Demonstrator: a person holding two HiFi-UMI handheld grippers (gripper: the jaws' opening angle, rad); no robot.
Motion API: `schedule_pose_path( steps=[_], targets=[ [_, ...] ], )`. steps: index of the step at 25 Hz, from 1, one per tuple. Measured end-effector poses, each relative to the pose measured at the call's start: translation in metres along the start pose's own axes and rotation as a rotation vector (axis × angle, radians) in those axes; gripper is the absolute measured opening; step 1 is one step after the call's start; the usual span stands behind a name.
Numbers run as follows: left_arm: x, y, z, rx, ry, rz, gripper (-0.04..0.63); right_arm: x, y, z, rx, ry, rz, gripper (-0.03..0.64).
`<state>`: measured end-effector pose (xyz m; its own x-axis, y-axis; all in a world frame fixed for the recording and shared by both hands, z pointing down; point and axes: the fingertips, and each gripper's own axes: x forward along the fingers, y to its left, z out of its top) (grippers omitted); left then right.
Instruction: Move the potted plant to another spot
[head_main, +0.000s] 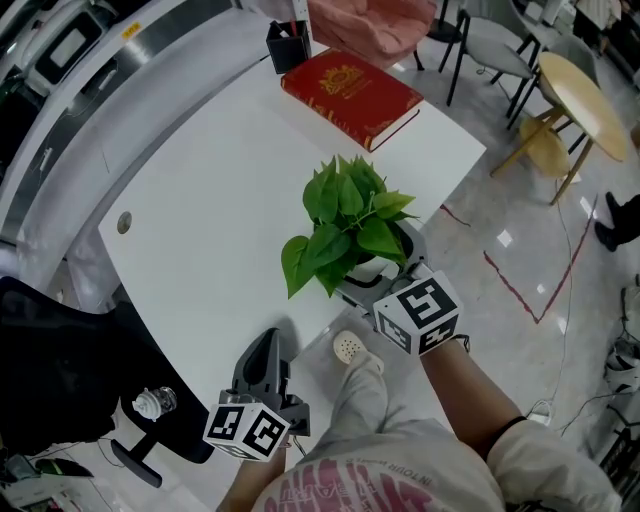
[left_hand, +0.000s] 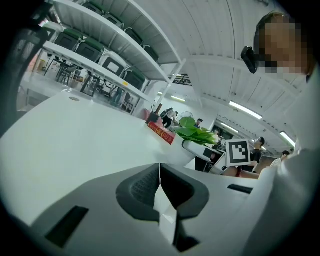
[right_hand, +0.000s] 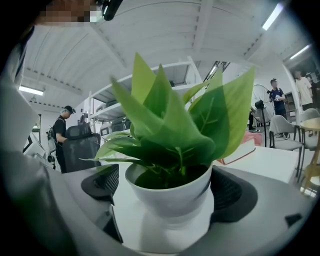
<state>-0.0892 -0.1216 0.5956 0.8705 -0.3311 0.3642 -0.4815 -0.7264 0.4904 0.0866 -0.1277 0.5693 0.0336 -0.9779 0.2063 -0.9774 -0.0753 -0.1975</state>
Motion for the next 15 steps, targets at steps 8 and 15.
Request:
schedule_pose_path(
  steps=[8,15],
  targets=[
    [-0.0013,0.0013,0.0026,-0.006,-0.018,0.003,0.025,0.0063,-0.0019,0.0000,0.009,-0.006,-0.006,0.571],
    [-0.0053,0.0018,0.0030,-0.004,-0.022,0.012,0.025,0.0072,-0.0064,-0.0023,0.029,-0.004,-0.019,0.552]
  ],
)
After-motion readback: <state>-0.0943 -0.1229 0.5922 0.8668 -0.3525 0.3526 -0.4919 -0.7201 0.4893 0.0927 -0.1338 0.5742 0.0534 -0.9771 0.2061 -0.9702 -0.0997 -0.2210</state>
